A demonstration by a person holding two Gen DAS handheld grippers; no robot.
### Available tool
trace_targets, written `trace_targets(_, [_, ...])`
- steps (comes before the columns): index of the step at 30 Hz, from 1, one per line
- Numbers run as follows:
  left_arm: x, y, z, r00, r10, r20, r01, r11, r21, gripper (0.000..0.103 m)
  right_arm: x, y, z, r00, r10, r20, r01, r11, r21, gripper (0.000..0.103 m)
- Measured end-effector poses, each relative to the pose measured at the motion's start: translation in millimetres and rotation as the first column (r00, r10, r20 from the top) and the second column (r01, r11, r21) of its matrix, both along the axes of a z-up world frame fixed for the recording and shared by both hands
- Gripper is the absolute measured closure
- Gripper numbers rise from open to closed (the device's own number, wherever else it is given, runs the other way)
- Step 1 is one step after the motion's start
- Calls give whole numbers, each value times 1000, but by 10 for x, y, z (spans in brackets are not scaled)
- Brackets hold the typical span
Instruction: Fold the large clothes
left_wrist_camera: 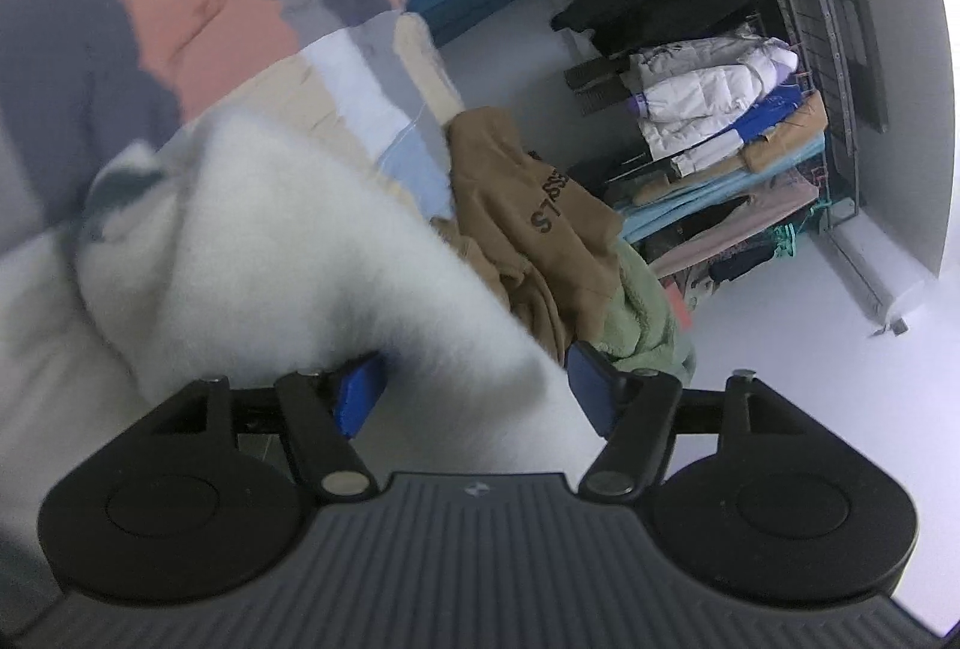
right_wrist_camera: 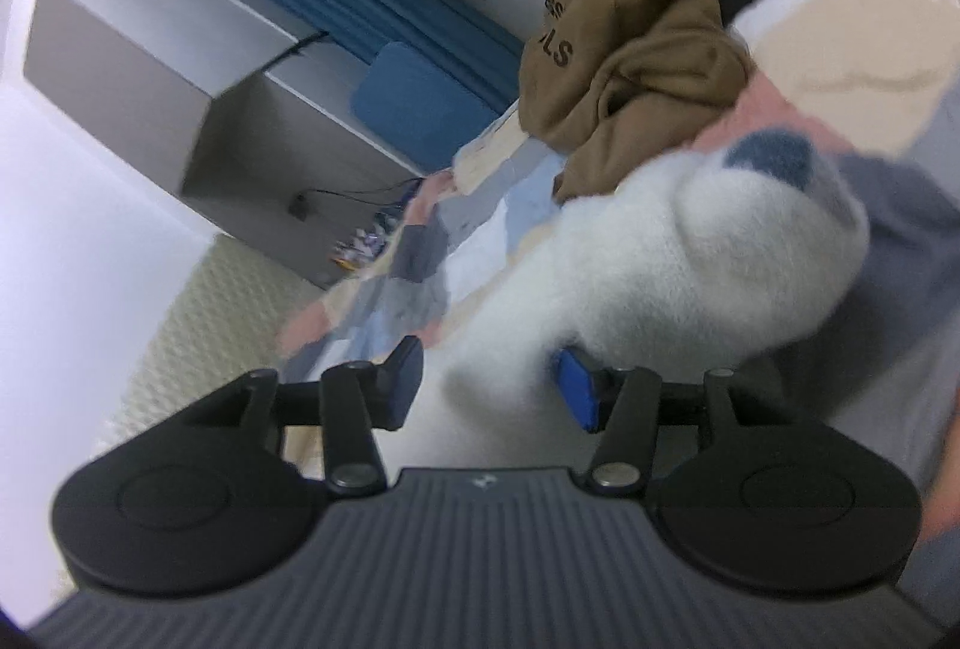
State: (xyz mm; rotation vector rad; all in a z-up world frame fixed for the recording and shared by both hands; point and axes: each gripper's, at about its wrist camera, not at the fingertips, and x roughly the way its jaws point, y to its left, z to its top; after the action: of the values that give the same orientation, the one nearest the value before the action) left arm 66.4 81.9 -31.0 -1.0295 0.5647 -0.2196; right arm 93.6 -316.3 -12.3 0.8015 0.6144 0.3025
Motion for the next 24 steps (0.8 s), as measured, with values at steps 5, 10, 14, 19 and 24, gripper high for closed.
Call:
trace_targets(5, [422, -109, 95, 1000, -14, 8, 13, 996, 89, 31, 418, 145, 40, 999, 10, -30, -13, 996, -92, 44])
trace_targets(10, [818, -242, 106, 997, -66, 40, 55, 969, 242, 31, 790, 218, -30, 999, 22, -42, -29, 984, -177, 44])
trace_targets(14, [1125, -400, 24, 989, -132, 61, 95, 905, 415, 31, 1066, 291, -166, 997, 34, -67, -50, 964, -259, 45])
trace_targets(19, [1527, -511, -205, 989, -149, 12, 122, 851, 512, 31, 1332, 385, -329, 994, 62, -86, -88, 936, -340, 47])
trace_targets(24, [1881, -554, -439, 987, -158, -27, 147, 826, 544, 31, 1657, 477, -479, 986, 106, -127, -150, 899, -411, 47])
